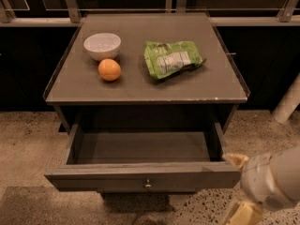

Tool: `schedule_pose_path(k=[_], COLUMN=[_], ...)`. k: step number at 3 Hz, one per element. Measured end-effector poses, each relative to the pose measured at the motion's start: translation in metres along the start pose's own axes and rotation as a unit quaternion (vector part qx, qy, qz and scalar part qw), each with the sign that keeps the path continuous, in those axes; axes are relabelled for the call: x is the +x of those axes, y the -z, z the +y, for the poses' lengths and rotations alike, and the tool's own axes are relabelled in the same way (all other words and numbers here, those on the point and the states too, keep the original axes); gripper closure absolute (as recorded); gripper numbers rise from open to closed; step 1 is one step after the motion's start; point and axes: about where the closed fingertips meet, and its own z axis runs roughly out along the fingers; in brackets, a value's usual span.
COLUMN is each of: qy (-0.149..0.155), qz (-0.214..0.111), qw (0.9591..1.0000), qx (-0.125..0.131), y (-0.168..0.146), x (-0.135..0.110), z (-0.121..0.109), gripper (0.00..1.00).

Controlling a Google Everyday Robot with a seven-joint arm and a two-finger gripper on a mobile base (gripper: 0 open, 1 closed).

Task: Close top drawer

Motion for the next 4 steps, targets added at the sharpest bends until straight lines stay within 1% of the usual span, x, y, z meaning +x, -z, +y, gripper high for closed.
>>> schedule_pose_path(k=[1, 2, 3, 4], qy=[-0.041, -0.051, -0.051, -0.071], qz=[0.005, 0.005, 0.005, -0.014], qw=[0.9973, 0.9961, 0.9961, 0.9948], qx=[-0.061, -0.072, -0.072, -0.072], y=[-0.074, -0.087, -0.087, -0.106], x=[0.039, 0.050, 0.050, 0.058], z=[0.024, 0.029, 0.029, 0.017], gripper=[0.04, 0.22, 0.45, 0.68])
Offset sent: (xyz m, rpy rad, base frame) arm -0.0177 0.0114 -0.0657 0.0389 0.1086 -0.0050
